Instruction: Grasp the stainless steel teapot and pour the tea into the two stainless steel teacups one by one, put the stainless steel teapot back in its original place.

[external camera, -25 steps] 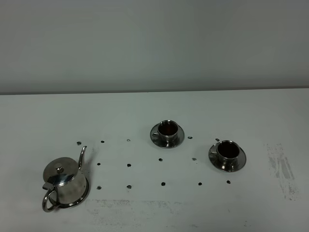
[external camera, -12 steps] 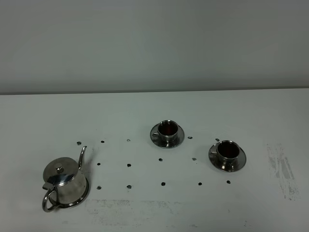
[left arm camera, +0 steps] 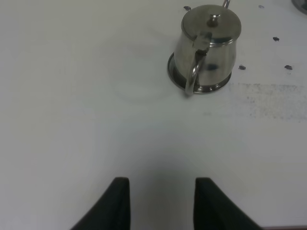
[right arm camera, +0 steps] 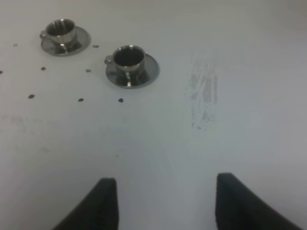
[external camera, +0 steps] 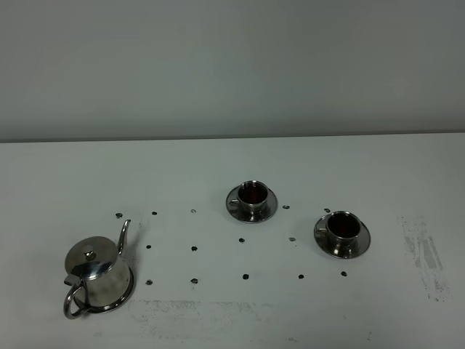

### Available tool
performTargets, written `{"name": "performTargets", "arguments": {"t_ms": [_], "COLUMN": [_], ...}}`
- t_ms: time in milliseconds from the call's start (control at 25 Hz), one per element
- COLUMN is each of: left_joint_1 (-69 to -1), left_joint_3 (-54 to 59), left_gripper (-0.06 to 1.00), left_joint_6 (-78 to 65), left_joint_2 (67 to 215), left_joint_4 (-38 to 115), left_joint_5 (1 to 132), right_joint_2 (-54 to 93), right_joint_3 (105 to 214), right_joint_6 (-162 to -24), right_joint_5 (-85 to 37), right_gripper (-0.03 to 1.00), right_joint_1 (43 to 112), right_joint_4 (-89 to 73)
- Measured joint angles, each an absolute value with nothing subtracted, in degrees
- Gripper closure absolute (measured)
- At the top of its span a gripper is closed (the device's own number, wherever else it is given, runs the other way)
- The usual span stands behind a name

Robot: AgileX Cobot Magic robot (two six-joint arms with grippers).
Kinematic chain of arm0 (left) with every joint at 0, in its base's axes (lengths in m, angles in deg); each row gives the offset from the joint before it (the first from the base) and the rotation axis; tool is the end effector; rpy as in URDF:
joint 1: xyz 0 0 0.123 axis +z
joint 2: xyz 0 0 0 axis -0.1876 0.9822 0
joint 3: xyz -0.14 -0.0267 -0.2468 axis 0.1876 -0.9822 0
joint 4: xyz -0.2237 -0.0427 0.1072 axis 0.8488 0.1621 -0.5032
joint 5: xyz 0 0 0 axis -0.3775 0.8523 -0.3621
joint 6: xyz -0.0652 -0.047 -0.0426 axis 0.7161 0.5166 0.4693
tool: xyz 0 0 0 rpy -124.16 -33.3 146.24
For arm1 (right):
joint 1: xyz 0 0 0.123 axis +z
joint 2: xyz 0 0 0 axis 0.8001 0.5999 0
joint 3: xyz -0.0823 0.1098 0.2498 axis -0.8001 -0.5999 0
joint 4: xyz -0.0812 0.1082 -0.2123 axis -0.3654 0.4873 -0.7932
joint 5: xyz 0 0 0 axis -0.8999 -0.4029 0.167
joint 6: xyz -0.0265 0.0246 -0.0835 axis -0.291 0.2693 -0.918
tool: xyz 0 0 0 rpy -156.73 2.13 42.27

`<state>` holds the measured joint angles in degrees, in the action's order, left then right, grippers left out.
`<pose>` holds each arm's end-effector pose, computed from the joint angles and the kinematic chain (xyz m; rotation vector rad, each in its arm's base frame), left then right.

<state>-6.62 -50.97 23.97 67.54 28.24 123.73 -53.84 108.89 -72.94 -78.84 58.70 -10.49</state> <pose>-0.0003 -0.0048 0.2646 -0.0135 2.0849 0.0073 -0.0115 0.0066 0.2789 -0.1538 2.0634 0.1466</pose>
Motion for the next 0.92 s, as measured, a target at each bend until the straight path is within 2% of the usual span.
{"name": "performTargets", "arguments": {"t_ms": [920], "left_joint_1": [-6.6], "left_joint_3": [-51.0], "left_gripper": [0.59], "left_joint_6": [24.0], "left_joint_2": [67.5], "left_joint_4": [28.2], "left_joint_5": [123.7], "right_joint_2": [-53.8], "right_joint_3": [108.9], "right_joint_6": [-72.9], "right_joint_5": [-78.8], "right_gripper": [0.52], "right_joint_1": [58.7], "right_joint_4": [-10.5]}}
